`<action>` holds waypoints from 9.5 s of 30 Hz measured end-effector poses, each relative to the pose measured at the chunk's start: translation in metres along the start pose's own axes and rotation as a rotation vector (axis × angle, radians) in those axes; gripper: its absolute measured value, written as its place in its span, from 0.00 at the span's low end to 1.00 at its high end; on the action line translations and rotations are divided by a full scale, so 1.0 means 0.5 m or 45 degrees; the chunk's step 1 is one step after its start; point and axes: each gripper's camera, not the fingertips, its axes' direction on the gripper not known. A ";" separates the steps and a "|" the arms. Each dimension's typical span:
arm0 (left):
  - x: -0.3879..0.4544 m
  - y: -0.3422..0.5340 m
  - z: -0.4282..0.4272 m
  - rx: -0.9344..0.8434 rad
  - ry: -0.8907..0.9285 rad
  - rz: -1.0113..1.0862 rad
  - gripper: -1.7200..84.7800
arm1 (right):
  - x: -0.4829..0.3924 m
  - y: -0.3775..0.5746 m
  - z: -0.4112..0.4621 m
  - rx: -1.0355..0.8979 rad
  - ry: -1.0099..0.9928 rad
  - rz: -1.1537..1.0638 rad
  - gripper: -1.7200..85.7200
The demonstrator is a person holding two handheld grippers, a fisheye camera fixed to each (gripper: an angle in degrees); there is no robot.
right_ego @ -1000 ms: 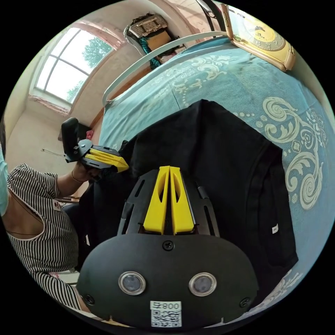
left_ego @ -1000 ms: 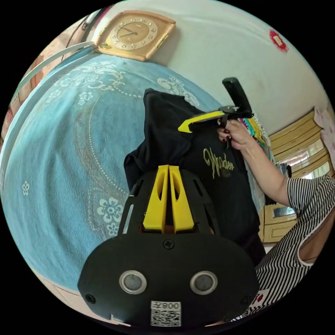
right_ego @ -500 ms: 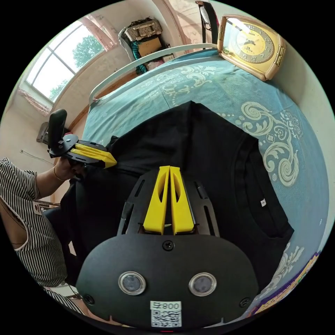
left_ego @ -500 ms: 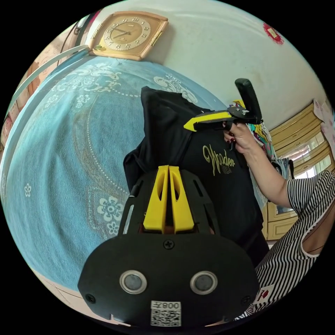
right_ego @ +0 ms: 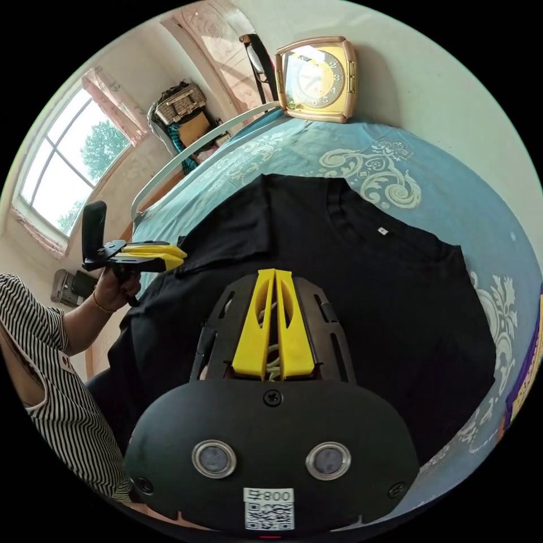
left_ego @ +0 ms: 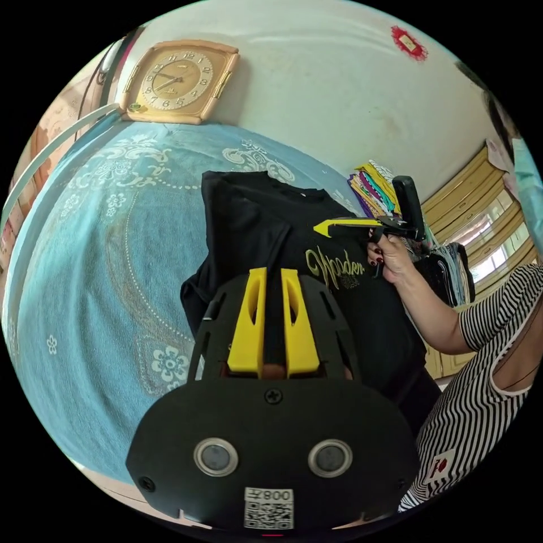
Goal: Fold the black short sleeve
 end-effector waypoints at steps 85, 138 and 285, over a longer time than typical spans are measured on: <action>0.234 -0.024 0.128 -0.091 0.139 0.113 0.02 | -0.081 0.481 -0.338 0.135 0.067 0.236 0.02; -0.113 0.946 -0.365 0.042 0.666 -1.034 0.07 | -0.136 1.889 -0.807 0.589 -0.697 1.432 0.10; -0.318 0.214 -0.064 0.277 0.908 -0.882 0.04 | 0.417 1.371 -0.949 0.648 -0.891 1.200 0.03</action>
